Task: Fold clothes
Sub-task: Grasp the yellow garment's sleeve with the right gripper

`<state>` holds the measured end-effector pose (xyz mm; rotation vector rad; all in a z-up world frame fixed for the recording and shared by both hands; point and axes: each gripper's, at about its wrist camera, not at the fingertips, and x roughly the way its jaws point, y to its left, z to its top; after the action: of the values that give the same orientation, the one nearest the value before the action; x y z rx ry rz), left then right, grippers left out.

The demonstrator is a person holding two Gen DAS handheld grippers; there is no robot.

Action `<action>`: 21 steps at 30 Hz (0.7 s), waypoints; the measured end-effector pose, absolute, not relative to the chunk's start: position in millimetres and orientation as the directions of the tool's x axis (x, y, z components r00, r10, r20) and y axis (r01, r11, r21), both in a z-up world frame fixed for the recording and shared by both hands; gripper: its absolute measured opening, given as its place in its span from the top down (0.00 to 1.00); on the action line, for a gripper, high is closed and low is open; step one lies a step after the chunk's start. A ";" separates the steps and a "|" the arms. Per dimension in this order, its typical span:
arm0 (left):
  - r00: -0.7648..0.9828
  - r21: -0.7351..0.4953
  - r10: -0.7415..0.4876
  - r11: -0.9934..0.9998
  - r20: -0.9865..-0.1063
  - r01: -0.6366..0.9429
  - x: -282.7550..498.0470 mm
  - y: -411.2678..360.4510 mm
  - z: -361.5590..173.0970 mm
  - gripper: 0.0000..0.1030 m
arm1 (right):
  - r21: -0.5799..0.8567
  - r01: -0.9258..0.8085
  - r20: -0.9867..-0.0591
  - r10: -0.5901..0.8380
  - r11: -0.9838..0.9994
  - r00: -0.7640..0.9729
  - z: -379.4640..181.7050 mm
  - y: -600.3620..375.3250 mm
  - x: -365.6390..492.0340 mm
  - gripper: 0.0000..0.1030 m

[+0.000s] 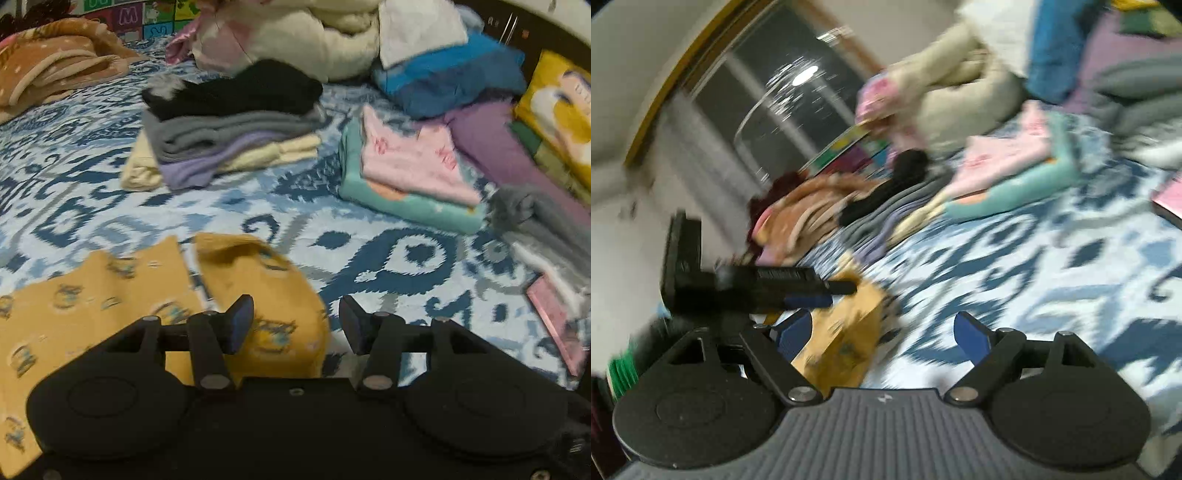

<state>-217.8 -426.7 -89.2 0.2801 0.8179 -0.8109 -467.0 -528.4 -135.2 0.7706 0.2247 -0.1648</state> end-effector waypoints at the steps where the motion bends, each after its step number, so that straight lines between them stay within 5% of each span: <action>1: 0.437 -0.033 -0.501 0.684 -0.747 0.728 -218.9 -435.9 -94.4 0.51 | 0.687 0.238 -0.257 -0.077 0.686 0.963 -138.6 -534.4 -467.5 0.19; 5: 0.504 0.103 -0.386 0.707 -0.773 0.699 -221.7 -462.2 -117.9 0.51 | 0.726 0.260 -0.251 -0.107 0.637 0.962 -147.7 -551.6 -463.3 0.19; 9: 0.535 0.142 -0.365 0.712 -0.762 0.688 -221.7 -464.6 -128.1 0.89 | 0.742 0.272 -0.241 -0.135 0.613 0.961 -150.7 -567.6 -462.9 0.19; 12: 0.495 0.072 -0.417 0.705 -0.762 0.706 -219.3 -452.0 -123.3 0.95 | 0.777 0.274 -0.230 -0.150 0.567 0.962 -155.6 -579.8 -465.7 0.19; 16: 0.254 -0.256 -0.665 0.568 -0.702 0.782 -222.5 -429.1 -94.9 0.95 | 0.799 0.272 -0.224 -0.154 0.536 0.962 -158.6 -583.9 -462.7 0.19; 19: 0.050 -0.475 -0.817 0.382 -0.574 0.792 -222.4 -406.3 -74.3 0.95 | 0.804 0.263 -0.215 -0.150 0.534 0.965 -157.8 -581.6 -461.8 0.19; 20: 0.025 -0.487 -0.816 0.369 -0.577 0.791 -219.9 -403.8 -74.5 0.84 | 0.806 0.259 -0.213 -0.147 0.533 0.966 -158.1 -580.9 -459.4 0.19; 21: 0.059 -0.443 -0.784 0.410 -0.618 0.797 -218.3 -404.0 -78.2 0.51 | 0.807 0.257 -0.212 -0.145 0.532 0.966 -158.1 -580.0 -457.7 0.19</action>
<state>-218.3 -404.0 -78.2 0.0174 0.9233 -1.1965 -457.7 -580.0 -158.1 0.9814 0.1249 -0.2402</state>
